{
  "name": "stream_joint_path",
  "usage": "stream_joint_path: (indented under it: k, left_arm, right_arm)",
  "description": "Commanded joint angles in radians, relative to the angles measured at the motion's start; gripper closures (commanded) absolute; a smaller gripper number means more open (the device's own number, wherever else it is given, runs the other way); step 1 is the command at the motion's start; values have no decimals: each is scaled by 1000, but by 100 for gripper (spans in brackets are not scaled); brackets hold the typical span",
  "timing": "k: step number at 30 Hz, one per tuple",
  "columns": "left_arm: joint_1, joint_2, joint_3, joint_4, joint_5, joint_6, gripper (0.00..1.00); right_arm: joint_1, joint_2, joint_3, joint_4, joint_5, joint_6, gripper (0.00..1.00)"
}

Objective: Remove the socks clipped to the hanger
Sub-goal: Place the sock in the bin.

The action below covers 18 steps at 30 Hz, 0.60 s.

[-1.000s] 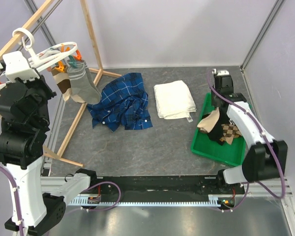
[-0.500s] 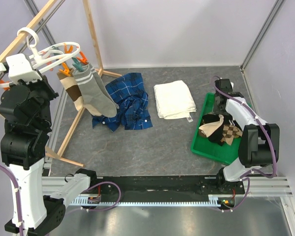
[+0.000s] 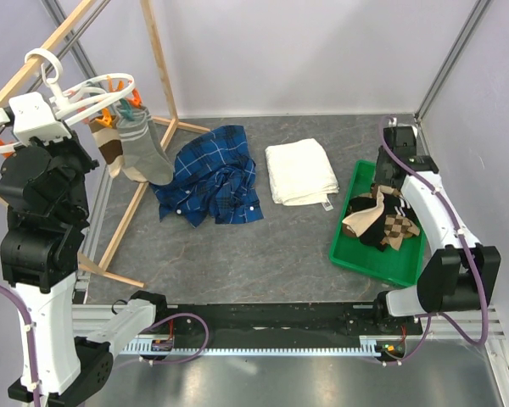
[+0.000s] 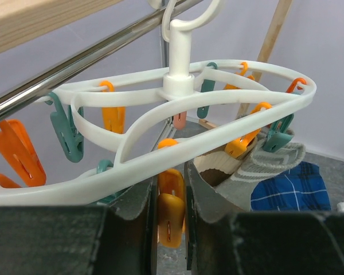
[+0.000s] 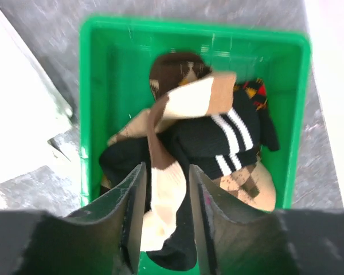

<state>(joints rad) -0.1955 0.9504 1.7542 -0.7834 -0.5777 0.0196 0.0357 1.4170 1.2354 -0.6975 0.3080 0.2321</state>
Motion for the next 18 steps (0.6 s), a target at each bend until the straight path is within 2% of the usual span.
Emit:
stream_joint_path:
  k: [1,4,8,10,16,18]
  left_arm:
    - [1,13,57,19,-5,48,78]
    - [1,14,39,33,-22,62,77]
    - [1,13,-8,33,-62,71,77]
    - [1,8,-19,39,-67,75,77]
    - [1,4,-21,39,-56,79,73]
    - [1,4,-24,41,-53,77,73]
  right_arm:
    - [-5,-1,-108,84,-1,35,64]
    - [-7,29,-189,133,11,44,66]
    - [-7,72,-197,125,123,75,68]
    - [-8,69,-182,116,215,95,72]
    - [-8,-10,-122,64,298,87,72]
    - [-8,-44,-128,62,284,63,77]
